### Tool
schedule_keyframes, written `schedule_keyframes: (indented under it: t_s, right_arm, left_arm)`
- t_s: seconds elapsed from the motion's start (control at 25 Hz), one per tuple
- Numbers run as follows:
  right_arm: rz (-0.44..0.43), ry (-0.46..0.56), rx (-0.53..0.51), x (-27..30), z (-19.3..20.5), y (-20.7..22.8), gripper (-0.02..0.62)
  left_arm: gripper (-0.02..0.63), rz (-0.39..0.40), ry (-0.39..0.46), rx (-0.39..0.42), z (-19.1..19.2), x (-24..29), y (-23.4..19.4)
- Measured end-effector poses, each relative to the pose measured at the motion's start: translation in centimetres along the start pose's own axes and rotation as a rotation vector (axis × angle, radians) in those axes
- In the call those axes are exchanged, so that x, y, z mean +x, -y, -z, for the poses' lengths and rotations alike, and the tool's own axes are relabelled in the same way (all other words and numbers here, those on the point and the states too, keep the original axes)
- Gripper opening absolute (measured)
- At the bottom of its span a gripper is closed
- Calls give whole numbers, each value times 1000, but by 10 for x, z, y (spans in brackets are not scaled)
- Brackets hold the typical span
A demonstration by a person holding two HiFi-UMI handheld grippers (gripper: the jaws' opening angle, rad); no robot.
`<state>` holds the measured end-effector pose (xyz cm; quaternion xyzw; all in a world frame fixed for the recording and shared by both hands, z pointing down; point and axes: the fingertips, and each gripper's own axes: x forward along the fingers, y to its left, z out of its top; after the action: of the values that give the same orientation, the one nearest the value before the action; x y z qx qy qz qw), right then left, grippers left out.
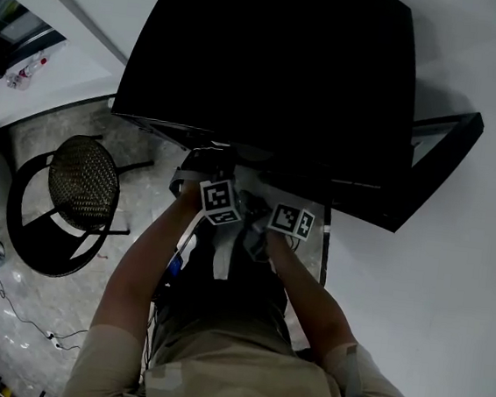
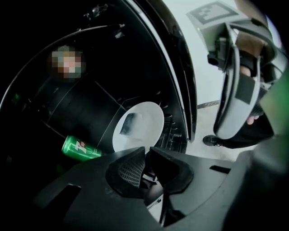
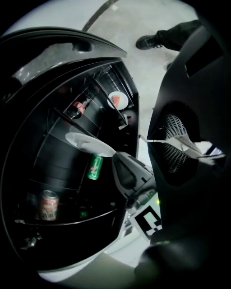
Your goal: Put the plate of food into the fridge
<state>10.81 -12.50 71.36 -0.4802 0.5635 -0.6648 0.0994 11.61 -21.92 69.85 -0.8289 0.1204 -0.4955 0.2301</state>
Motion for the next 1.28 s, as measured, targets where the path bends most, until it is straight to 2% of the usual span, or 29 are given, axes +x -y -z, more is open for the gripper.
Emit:
schedule_keyframes:
  t_s: [0.28, 0.4, 0.56, 0.68, 0.88, 1.28]
  right_arm:
    - [32, -25, -26, -8, 8, 5, 31]
    - [45, -27, -34, -12, 9, 10, 31]
    - [74, -28, -42, -22, 9, 19, 29]
    - [80, -23, -49, -29, 10, 22, 29]
    - [86, -25, -54, -41, 12, 26, 29]
    - [75, -11, -42, -50, 12, 26, 29]
  left_arm:
    - [43, -22, 24, -41, -7, 6, -6]
    - [44, -6, 65, -62, -11, 3, -7]
    - [44, -2, 113, -18, -23, 0, -3]
    - [44, -8, 116, 7, -29, 5, 1]
    - [43, -28, 110, 7, -34, 10, 1]
    - [43, -17, 109, 4, -42, 14, -1]
